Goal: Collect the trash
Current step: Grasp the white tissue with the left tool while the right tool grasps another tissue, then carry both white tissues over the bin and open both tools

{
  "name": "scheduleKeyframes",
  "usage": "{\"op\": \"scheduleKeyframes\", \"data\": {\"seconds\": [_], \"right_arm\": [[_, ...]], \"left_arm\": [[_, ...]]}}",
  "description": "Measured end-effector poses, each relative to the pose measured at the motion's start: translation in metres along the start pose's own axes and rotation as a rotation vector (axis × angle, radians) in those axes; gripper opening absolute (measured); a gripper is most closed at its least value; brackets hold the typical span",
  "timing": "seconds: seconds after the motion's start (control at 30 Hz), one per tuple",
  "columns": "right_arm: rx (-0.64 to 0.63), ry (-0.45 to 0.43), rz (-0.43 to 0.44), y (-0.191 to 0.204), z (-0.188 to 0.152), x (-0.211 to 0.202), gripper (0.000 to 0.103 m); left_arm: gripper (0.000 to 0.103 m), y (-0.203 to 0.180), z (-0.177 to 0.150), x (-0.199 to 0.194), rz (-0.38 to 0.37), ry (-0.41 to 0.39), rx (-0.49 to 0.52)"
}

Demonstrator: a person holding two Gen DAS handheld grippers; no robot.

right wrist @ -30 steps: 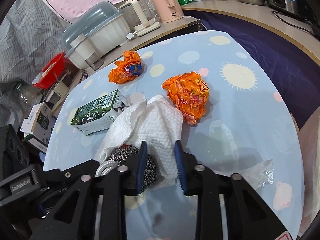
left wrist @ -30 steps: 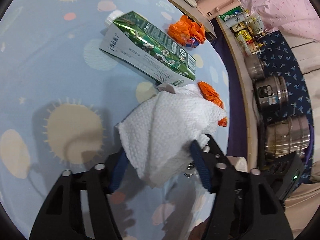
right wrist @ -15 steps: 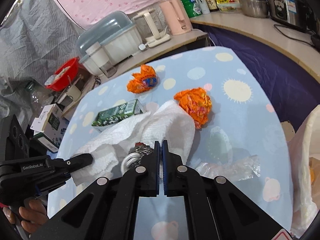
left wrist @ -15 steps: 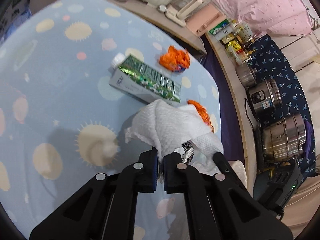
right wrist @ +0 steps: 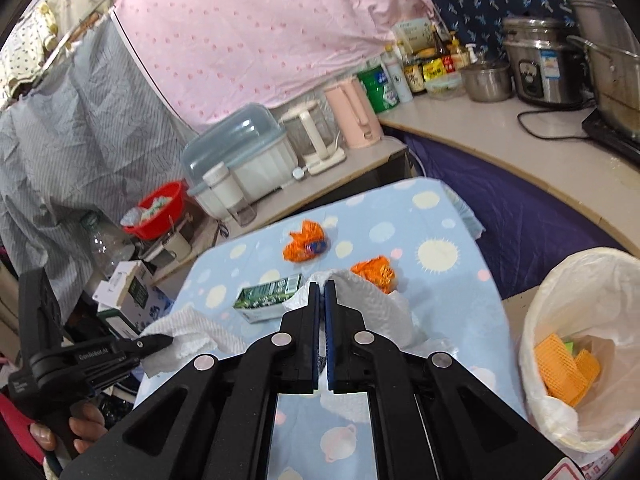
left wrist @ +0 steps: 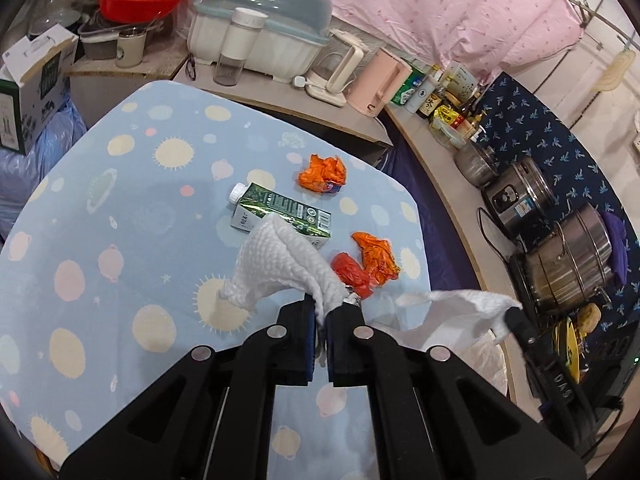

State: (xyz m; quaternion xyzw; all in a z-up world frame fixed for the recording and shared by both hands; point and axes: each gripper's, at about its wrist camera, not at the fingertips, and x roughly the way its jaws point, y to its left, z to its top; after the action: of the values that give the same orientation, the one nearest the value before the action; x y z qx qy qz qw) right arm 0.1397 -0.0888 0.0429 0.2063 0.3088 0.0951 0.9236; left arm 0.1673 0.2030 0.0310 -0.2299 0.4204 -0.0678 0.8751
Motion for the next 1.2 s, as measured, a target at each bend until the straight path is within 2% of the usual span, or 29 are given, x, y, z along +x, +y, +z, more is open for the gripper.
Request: {"op": "scheduleKeyframes", "data": {"seconds": [0.2, 0.5, 0.77, 1.2], "right_arm": [[0.025, -0.070, -0.037, -0.020, 0.004, -0.039, 0.003], [0.108, -0.106, -0.103, -0.070, -0.001, -0.074, 0.003], [0.170, -0.133, -0.163, -0.115, -0.009, -0.102, 0.003], [0.277, -0.162, -0.246, -0.183, -0.021, -0.132, 0.003]], "left_arm": [[0.003, -0.023, -0.016, -0.010, -0.014, 0.001, 0.055], [0.003, -0.074, -0.042, -0.010, -0.051, 0.028, 0.163], [0.003, -0.131, -0.076, 0.004, -0.081, 0.083, 0.287], [0.003, -0.217, -0.126, 0.041, -0.089, 0.147, 0.492]]}}
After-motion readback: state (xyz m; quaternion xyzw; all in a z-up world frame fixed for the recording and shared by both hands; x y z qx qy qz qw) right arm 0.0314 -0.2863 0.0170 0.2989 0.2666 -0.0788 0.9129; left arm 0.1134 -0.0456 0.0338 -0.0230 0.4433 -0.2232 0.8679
